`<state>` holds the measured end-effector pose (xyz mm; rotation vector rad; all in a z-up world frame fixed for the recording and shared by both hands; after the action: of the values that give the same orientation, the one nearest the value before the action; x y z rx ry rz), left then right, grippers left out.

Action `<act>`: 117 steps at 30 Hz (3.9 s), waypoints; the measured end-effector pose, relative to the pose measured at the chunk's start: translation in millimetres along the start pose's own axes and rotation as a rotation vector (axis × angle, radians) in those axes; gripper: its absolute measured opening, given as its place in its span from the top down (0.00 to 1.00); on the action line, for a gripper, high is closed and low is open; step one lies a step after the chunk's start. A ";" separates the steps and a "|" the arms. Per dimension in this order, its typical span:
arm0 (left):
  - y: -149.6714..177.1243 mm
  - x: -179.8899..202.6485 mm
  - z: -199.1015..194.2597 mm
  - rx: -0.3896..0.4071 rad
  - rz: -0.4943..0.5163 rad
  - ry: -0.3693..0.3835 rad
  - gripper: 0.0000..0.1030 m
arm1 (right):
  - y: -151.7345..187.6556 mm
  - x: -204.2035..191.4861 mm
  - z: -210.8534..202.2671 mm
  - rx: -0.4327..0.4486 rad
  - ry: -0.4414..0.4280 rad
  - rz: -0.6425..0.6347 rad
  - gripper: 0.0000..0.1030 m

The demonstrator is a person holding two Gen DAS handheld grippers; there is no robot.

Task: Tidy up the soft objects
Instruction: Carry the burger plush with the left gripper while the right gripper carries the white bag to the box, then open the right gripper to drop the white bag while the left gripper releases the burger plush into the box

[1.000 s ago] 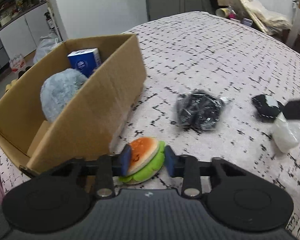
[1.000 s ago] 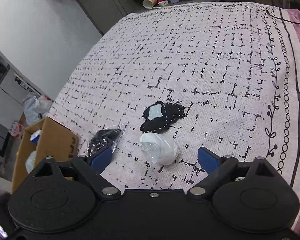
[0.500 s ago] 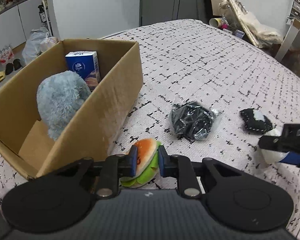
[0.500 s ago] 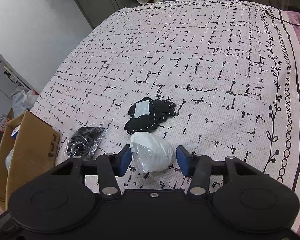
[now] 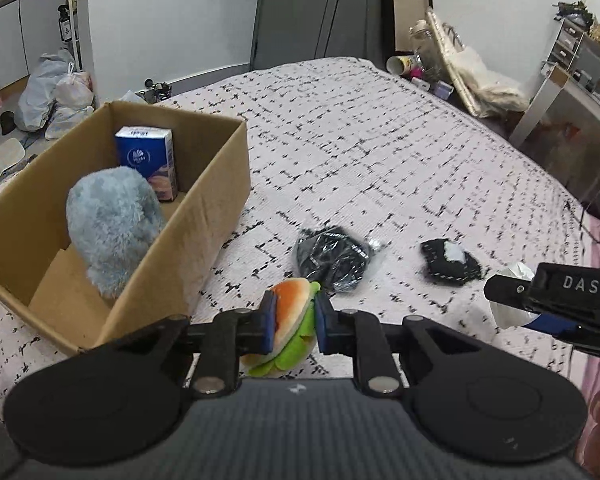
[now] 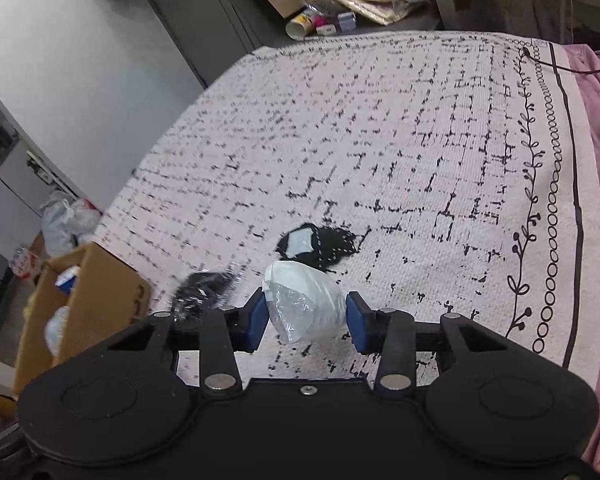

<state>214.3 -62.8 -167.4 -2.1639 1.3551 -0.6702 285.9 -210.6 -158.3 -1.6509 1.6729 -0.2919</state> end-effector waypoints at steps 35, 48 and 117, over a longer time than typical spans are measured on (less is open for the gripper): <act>-81.7 -52.9 -82.9 0.112 -0.044 0.117 0.82 | -24.8 -58.8 -82.6 0.202 -0.161 -0.042 0.61; -97.4 -108.9 -70.9 0.109 -0.111 0.080 0.82 | -21.0 -93.3 -72.2 0.199 -0.166 -0.098 0.61; -78.5 -194.1 -3.4 -0.023 -0.253 0.079 0.44 | 18.3 -220.1 8.9 0.078 -0.254 -0.244 0.46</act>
<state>189.9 143.7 -142.5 -2.3731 1.1420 -0.8471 251.8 -0.1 -99.9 -1.7548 1.2603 -0.2503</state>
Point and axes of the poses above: each gripper's, at about its wrist camera, not at the fingertips, and z roughly the way its jaws point, x to its right, y to its underside, the point moved 7 cm from there along z, roughly the way its jaws point, and after that the axes turned 1 degree about -y, right-handed, at the moved point
